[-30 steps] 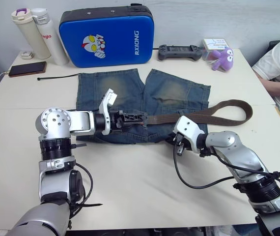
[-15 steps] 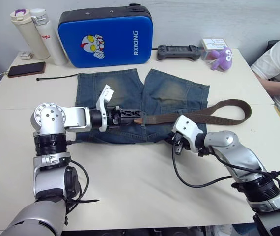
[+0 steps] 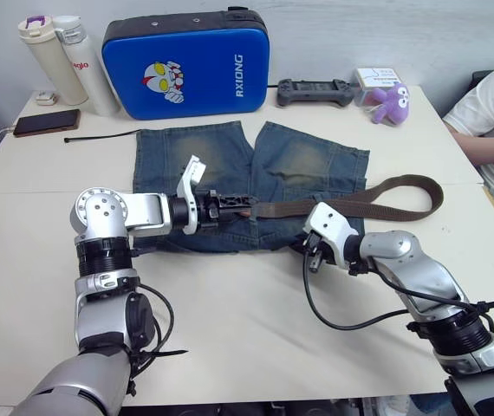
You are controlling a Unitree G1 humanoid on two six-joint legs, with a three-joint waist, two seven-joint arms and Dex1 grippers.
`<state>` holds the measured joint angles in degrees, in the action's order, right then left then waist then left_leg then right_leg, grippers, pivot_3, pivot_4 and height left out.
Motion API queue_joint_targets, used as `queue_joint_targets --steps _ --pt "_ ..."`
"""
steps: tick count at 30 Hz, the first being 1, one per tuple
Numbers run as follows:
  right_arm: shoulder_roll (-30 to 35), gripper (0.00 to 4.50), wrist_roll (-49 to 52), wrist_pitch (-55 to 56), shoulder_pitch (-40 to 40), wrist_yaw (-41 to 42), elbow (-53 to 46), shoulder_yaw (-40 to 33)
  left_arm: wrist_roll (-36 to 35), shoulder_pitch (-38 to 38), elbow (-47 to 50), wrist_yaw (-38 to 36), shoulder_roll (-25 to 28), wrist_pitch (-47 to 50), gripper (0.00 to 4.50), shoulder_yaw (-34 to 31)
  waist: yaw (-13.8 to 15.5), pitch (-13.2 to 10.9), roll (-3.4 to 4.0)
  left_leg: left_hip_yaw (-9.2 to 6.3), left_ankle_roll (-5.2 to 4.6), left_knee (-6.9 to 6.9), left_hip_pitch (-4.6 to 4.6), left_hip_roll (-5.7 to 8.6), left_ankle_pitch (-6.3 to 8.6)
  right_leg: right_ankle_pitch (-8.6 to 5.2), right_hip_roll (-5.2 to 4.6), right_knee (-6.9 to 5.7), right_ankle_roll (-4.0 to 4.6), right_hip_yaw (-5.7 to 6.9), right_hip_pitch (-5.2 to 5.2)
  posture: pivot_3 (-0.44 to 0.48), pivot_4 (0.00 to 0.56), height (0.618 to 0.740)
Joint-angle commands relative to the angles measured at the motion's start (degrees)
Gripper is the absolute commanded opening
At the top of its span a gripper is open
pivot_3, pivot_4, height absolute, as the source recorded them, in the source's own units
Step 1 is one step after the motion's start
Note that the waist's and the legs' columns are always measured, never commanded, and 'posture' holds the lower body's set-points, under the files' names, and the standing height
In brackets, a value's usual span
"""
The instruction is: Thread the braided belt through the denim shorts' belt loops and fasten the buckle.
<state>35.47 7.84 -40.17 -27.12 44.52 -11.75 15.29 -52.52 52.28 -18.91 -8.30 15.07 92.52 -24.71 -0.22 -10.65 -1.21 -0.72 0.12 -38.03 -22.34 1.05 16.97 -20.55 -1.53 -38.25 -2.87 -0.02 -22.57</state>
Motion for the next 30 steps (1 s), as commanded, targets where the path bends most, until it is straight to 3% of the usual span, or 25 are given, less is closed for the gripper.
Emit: queue_joint_targets --steps 1,5,11,23,27,30 --pt "-0.32 0.0 -0.39 -0.32 -0.03 -0.31 -0.53 -0.09 -0.05 1.57 0.12 0.44 -0.2 -0.02 1.54 -1.8 0.0 0.0 0.0 0.0 0.0 0.0 0.0 0.0 0.0 0.0 0.0 0.0 0.0 0.0 0.0 0.0 0.15 0.74" --pt "-0.34 0.0 -0.38 -0.43 0.19 -0.36 -0.68 0.02 0.31 0.76 0.93 1.0 -0.28 -0.02 0.02 -1.33 0.01 0.0 0.0 0.0 0.01 0.0 0.0 0.0 0.0 0.0 0.0 -0.01 0.0 0.0 0.0 0.0 0.15 0.74" --pt "0.81 0.0 -0.6 -0.99 1.44 -0.39 -1.04 -0.29 -0.43 0.15 1.54 1.06 2.05 -0.02 0.02 -1.29 -0.01 0.0 0.0 0.0 0.02 0.0 0.0 0.0 -0.01 0.0 0.0 -0.02 0.0 0.0 -0.01 0.0 0.15 0.74" --pt "1.93 0.0 -1.43 -2.3 1.17 -2.45 2.31 -1.55 -16.43 -7.2 4.21 1.29 25.93 -0.02 0.02 2.21 -0.01 0.0 0.0 -0.04 0.02 0.0 0.04 0.02 0.0 0.0 -0.03 -0.05 0.0 -0.02 0.0 0.0 0.15 0.74" --pt "1.79 0.0 -1.19 -1.8 0.61 -1.65 3.05 -1.14 -16.15 -10.52 4.56 1.99 30.18 -0.02 0.02 1.33 0.13 0.04 -0.07 -0.08 -0.01 0.0 0.05 0.04 0.0 0.0 -0.06 -0.02 0.0 -0.01 0.04 0.0 0.15 0.74" --pt "1.17 0.0 -1.21 -1.4 0.19 -1.33 3.63 -0.56 -15.49 -11.73 5.93 1.75 30.38 -0.02 0.02 1.08 0.18 0.07 -0.11 -0.1 -0.05 0.0 0.06 0.09 -0.01 0.0 -0.11 -0.02 0.0 -0.01 0.07 0.0 0.15 0.74"
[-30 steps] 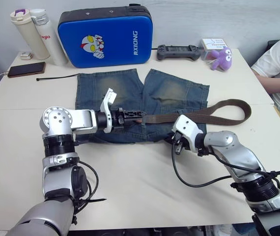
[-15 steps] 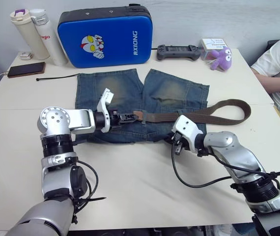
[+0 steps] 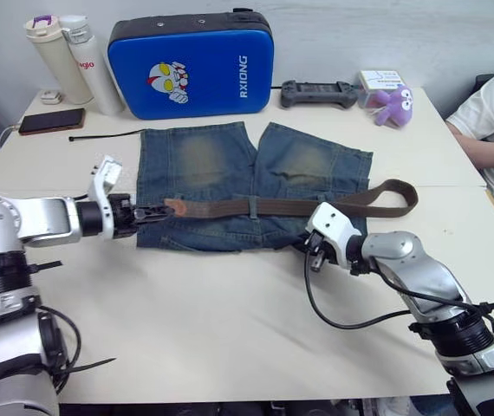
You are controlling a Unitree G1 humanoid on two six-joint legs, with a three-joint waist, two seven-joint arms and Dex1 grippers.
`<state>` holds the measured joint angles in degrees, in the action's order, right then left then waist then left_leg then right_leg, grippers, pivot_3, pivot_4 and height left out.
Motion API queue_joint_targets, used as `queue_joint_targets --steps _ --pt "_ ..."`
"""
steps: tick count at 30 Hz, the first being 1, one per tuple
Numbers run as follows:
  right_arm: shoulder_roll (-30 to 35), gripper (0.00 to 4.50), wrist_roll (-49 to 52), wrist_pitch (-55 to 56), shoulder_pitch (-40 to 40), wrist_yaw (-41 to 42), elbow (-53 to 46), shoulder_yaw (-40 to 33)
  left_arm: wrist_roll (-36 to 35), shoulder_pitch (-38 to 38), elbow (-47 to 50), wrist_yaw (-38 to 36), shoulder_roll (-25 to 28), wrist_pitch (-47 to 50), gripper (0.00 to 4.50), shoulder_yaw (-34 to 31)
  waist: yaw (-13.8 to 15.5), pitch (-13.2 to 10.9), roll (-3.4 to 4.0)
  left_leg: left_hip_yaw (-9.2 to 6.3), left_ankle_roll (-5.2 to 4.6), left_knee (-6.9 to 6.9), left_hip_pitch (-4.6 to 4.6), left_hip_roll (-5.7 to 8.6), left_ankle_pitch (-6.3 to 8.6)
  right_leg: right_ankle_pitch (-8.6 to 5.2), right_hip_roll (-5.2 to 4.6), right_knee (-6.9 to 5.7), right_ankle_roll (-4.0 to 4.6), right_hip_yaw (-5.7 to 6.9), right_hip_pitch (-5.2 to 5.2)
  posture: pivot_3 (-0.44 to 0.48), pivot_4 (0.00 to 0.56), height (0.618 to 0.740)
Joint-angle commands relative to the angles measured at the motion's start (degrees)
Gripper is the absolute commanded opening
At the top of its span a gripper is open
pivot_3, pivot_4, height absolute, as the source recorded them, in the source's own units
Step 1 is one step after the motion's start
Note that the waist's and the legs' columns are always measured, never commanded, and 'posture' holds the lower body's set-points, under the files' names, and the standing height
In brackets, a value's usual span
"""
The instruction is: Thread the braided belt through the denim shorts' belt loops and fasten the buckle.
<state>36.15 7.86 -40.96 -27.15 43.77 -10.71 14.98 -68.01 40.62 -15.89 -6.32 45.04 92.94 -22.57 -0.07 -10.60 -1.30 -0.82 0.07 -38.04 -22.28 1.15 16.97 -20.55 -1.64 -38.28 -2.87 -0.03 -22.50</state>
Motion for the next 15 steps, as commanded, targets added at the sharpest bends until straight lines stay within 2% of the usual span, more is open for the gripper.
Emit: queue_joint_targets --steps 1,6,8,9,11,15 --pt "0.32 0.0 -1.27 -0.58 0.09 -0.54 2.68 -0.11 -0.03 -0.12 3.19 -0.17 0.05 -0.44 0.02 -1.14 0.01 0.02 -0.04 -0.01 0.0 0.0 0.0 0.0 0.0 0.0 0.0 0.0 0.0 0.01 0.0 0.0 0.15 0.74" --pt "-0.47 0.0 -1.18 -0.79 -0.45 -0.16 2.43 0.62 1.56 2.24 2.6 1.45 -4.86 -0.45 0.02 -3.93 -0.06 0.07 -0.11 0.0 0.0 0.0 0.02 0.0 0.0 0.0 0.01 -0.04 0.0 0.0 0.0 0.0 0.15 0.74" --pt "-0.6 0.0 -1.09 -0.95 -0.46 -0.12 1.97 0.65 3.46 3.15 2.82 1.85 -6.0 -2.25 0.79 -4.37 -0.08 0.07 -0.13 0.0 0.0 0.0 0.01 0.0 0.0 0.0 0.02 -0.06 0.0 0.01 -0.01 0.0 0.15 0.74" --pt "-0.69 0.0 -1.01 -0.98 -0.46 -0.1 1.74 0.6 4.52 3.57 2.69 1.87 -6.26 -3.17 1.01 -4.45 -0.07 0.07 -0.13 0.01 0.0 0.0 0.01 0.0 -0.01 0.0 0.01 -0.06 0.0 0.0 -0.02 0.0 0.15 0.74" --pt "-0.74 0.0 -0.63 -1.03 -0.38 0.18 1.09 0.36 6.92 4.28 2.02 1.83 -6.36 -5.53 1.9 -4.66 -0.16 0.08 -0.13 0.02 0.01 0.0 0.0 0.0 0.0 0.0 0.03 -0.07 0.0 0.0 -0.04 0.0 0.15 0.74" --pt "0.42 0.0 0.94 -1.54 0.03 1.76 -0.94 -1.21 10.66 4.63 1.96 -1.06 -3.61 -8.05 3.54 -3.52 -0.18 0.07 -0.13 0.03 0.02 0.03 0.0 -0.01 0.0 0.0 0.04 -0.06 0.0 -0.01 -0.07 0.0 0.15 0.74"
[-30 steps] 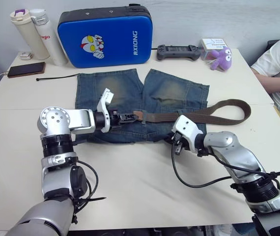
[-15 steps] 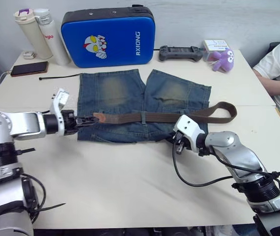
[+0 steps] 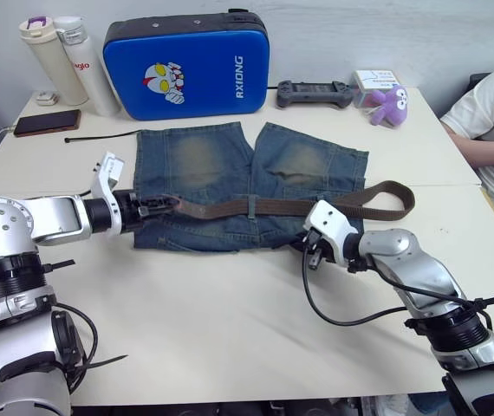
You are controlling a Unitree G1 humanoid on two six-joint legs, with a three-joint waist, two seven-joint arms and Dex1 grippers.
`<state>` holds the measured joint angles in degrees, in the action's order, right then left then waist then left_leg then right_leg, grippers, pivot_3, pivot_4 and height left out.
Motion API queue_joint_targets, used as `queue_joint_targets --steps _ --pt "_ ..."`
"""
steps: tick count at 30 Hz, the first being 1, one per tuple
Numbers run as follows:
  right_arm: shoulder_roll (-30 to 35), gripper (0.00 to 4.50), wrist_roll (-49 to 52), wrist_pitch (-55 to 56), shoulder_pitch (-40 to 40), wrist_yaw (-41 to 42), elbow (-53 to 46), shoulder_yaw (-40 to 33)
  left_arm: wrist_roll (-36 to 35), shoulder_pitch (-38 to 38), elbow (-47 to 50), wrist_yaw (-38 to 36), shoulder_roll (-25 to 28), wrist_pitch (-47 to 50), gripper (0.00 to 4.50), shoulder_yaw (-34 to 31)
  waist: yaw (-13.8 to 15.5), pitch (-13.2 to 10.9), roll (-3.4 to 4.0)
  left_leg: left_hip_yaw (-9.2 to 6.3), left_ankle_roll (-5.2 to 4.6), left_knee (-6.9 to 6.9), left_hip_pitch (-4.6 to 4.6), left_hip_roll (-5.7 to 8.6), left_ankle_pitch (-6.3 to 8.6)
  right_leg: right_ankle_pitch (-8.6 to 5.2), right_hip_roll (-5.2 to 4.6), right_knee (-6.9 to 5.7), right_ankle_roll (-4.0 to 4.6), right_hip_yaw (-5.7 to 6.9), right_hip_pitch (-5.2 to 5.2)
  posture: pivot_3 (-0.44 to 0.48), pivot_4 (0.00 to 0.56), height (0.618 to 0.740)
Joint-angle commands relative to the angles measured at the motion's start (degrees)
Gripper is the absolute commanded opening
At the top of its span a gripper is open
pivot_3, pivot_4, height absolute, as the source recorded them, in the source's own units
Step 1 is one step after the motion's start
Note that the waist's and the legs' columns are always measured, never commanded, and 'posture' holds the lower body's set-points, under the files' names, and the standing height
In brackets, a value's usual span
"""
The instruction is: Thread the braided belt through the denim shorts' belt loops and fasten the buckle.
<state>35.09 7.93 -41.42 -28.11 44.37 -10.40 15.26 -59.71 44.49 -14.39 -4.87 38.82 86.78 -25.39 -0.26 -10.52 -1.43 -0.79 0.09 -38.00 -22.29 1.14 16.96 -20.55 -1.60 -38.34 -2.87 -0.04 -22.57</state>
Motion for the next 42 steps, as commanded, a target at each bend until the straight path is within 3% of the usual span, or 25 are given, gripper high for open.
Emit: queue_joint_targets --steps 1,2,3,7,10,16,20,24,27,32,37,39,42 --pt "1.8 0.0 1.29 -1.08 1.17 1.54 -1.6 -1.99 2.62 0.77 0.72 -3.46 3.21 -1.73 3.83 -0.61 0.05 0.0 0.0 0.0 0.0 0.01 -0.02 0.0 0.0 0.0 0.0 0.01 0.0 0.0 -0.01 0.0 0.15 0.74" --pt "3.16 0.0 2.12 -0.61 1.51 3.07 -2.41 -2.77 2.43 0.4 1.79 -5.95 5.19 -0.98 4.28 0.07 0.05 0.0 0.0 -0.01 0.0 0.02 -0.04 0.0 0.0 0.0 0.0 0.03 0.0 0.01 -0.03 0.0 0.15 0.74" --pt "4.18 0.0 2.73 -0.27 1.78 4.21 -3.05 -3.36 2.34 0.11 2.58 -7.88 6.68 -0.43 4.4 0.61 0.07 -0.01 0.01 -0.01 0.0 0.03 -0.05 0.0 0.0 0.0 0.0 0.05 0.0 0.01 -0.04 0.0 0.15 0.74" --pt "13.29 0.0 3.25 7.39 4.07 12.3 -2.45 -5.81 -0.68 -5.01 8.7 -22.3 17.0 1.6 4.4 3.99 0.17 -0.07 0.1 -0.04 -0.06 0.09 -0.23 0.03 0.04 0.0 -0.02 0.24 0.0 -0.04 -0.12 0.0 0.15 0.74" --pt "19.23 0.0 2.36 14.57 4.83 16.89 2.17 -7.46 -1.02 -9.19 14.33 -30.4 20.54 -1.28 4.4 6.39 0.32 -0.09 0.13 -0.06 -0.15 0.19 -0.21 0.06 0.1 0.0 -0.07 0.46 0.0 -0.06 -0.04 0.0 0.15 0.74" --pt "25.07 0.0 -6.73 38.7 -0.69 21.39 22.2 -4.58 2.49 -14.67 25.2 -37.09 17.79 -12.17 4.4 10.72 0.1 -0.15 0.25 -0.05 -0.2 0.18 -0.16 0.06 0.12 0.0 -0.08 0.5 0.0 -0.09 0.05 0.0 0.15 0.74" --pt "23.66 0.0 -16.26 53.75 -9.38 17.97 40.38 0.21 10.92 -18.74 31.63 -36.49 15.46 -22.04 4.4 18.36 -0.13 -0.18 0.29 0.07 -0.22 0.18 -0.12 0.03 0.11 0.0 -0.02 0.45 0.0 -0.19 0.03 0.0 0.15 0.74" --pt "21.76 0.0 -17.88 57.89 -15.15 15.26 51.31 -0.5 13.97 -19.17 32.99 -39.24 12.21 -28.9 4.4 21.23 -0.22 -0.18 0.29 0.19 -0.22 0.12 -0.12 -0.02 0.09 0.0 0.06 0.37 0.0 -0.25 0.01 0.0 0.15 0.74" --pt "21.9 0.0 -16.73 57.66 -16.37 16.54 53.65 -2.08 12.77 -18.36 32.23 -40.63 11.01 -27.88 4.4 21.76 -0.15 -0.18 0.29 0.23 -0.24 0.07 -0.12 -0.05 0.1 0.0 0.07 0.36 0.0 -0.29 0.02 0.0 0.15 0.74" --pt "27.54 2.13 -4.11 39.43 -8.42 25.17 34.36 -12.01 13.22 -16.42 33.48 -43.12 8.54 -30.66 4.5 23.42 0.42 -0.24 0.4 0.17 -0.3 0.03 -0.21 -0.05 0.13 0.0 0.05 0.35 -0.01 -0.23 0.02 0.0 0.15 0.74" --pt "31.22 4.47 13.09 6.6 2.85 26.43 8.68 -23.66 13.91 -14.09 34.04 -43.99 6.81 -32.14 4.5 24.75 0.31 -0.25 0.43 0.12 -0.32 0.04 -0.19 -0.1 0.14 0.01 0.07 0.36 -0.02 -0.2 0.06 0.0 0.15 0.74" --pt "30.13 4.47 19.22 -3.83 5.14 24.29 2.17 -27.18 14.0 -13.63 34.25 -43.8 6.28 -32.1 4.5 24.88 -0.05 -0.25 0.43 0.12 -0.33 0.05 -0.1 -0.15 0.15 0.01 0.11 0.34 -0.02 -0.21 0.14 0.0 0.15 0.74" --pt "19.58 4.47 30.32 -23.87 5.97 12.87 -5.55 -33.9 16.12 -13.68 35.24 -43.48 6.37 -33.76 4.5 25.82 -0.22 -0.21 0.37 0.14 -0.35 0.05 -0.02 -0.18 0.17 0.01 0.15 0.26 -0.01 -0.26 0.16 0.0 0.15 0.74"
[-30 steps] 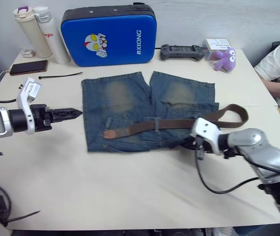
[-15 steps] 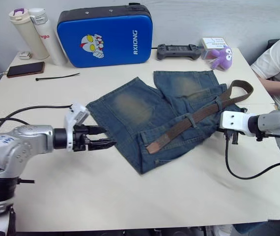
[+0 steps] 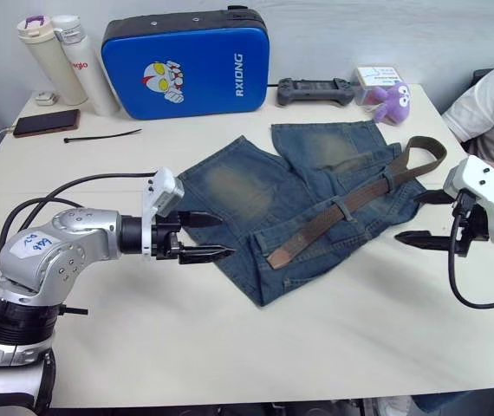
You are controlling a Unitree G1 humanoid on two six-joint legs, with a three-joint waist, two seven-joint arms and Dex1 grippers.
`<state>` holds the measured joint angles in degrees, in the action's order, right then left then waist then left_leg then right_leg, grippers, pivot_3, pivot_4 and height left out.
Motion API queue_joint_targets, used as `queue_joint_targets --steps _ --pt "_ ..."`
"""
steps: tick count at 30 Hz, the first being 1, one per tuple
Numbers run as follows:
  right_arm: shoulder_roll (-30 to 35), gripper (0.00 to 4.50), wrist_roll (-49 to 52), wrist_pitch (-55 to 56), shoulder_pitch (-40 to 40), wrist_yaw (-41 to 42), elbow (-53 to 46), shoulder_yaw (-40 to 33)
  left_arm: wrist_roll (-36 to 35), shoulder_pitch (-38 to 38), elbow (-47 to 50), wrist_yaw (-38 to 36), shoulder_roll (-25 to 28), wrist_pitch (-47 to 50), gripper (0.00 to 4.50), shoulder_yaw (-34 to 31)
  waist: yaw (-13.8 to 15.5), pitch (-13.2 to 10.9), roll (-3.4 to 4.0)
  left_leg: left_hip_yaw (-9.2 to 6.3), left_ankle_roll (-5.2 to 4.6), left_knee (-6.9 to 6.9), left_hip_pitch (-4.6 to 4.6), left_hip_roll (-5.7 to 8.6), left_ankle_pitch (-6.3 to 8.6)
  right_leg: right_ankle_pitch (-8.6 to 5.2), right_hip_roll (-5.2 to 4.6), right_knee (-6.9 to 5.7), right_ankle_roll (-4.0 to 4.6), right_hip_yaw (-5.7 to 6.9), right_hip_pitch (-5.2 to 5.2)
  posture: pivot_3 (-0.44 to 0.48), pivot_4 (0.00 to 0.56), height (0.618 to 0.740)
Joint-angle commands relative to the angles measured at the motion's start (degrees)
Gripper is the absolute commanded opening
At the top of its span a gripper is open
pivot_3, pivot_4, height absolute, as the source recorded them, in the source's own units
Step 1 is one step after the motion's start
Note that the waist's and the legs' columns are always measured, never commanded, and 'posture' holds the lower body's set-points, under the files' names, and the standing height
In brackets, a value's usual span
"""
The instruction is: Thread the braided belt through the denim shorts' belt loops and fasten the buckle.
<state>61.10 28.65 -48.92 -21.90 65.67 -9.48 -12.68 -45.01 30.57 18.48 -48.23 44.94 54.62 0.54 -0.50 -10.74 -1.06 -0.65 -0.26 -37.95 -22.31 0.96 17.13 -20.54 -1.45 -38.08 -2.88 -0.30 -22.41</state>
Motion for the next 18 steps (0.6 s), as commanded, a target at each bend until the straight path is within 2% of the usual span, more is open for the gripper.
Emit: queue_joint_targets --steps 1,3,4,5,8,14,18 --pt "-10.61 4.47 12.79 -24.78 -0.91 -11.57 -7.74 -7.9 1.36 0.0 2.94 -0.11 0.24 -1.6 4.5 -0.18 0.05 0.0 0.0 0.01 0.0 0.01 -0.01 0.0 0.0 0.0 0.0 0.0 0.0 0.0 -0.02 0.0 0.15 0.74" --pt "-17.08 4.47 16.07 -34.4 -2.29 -16.32 -9.46 -10.83 0.88 -0.53 3.87 -0.02 0.08 -1.18 4.5 -0.54 0.26 -0.01 0.03 0.0 0.02 0.01 -0.02 0.01 -0.01 0.0 -0.01 -0.04 0.0 -0.01 -0.04 0.0 0.15 0.74" --pt "-22.98 4.47 15.27 -37.7 -4.27 -20.45 -8.42 -13.21 1.23 -1.21 4.73 0.17 0.33 -1.18 4.5 -0.29 0.39 -0.01 0.03 0.01 0.03 0.0 -0.05 0.02 -0.02 0.0 -0.03 -0.05 0.0 -0.02 -0.07 0.0 0.15 0.74" --pt "-27.82 4.47 14.83 -40.34 -5.93 -23.72 -7.61 -15.29 1.36 -1.78 5.42 0.39 0.46 -1.12 4.5 -0.19 0.33 -0.01 0.03 0.01 0.08 0.01 -0.06 0.03 -0.05 0.0 -0.04 -0.04 0.0 -0.02 -0.1 0.0 0.15 0.74" --pt "-36.51 4.47 15.25 -43.54 -7.38 -30.58 -5.72 -18.5 1.75 -2.9 6.71 1.64 0.49 -0.64 4.5 -0.44 0.33 -0.01 0.03 0.04 0.1 0.02 -0.08 0.05 -0.06 0.0 -0.04 -0.09 0.0 -0.07 -0.16 0.0 0.15 0.74" --pt "-43.17 4.47 16.66 -43.58 -7.43 -36.85 -3.24 -19.66 2.1 -4.93 8.14 5.89 -0.87 -0.12 4.5 -2.38 0.33 -0.01 0.03 -0.01 0.05 0.06 -0.17 0.12 -0.05 0.0 -0.08 -0.22 0.0 -0.09 -0.18 0.0 0.15 0.74" --pt "-42.69 4.47 18.09 -43.58 -7.79 -39.96 -1.41 -21.27 2.73 -6.83 9.26 6.98 -0.04 -0.75 4.5 -3.95 0.18 -0.01 0.03 -0.01 0.06 0.06 -0.15 0.12 -0.06 0.0 -0.06 -0.28 -0.01 -0.08 -0.2 0.0 0.15 0.74"
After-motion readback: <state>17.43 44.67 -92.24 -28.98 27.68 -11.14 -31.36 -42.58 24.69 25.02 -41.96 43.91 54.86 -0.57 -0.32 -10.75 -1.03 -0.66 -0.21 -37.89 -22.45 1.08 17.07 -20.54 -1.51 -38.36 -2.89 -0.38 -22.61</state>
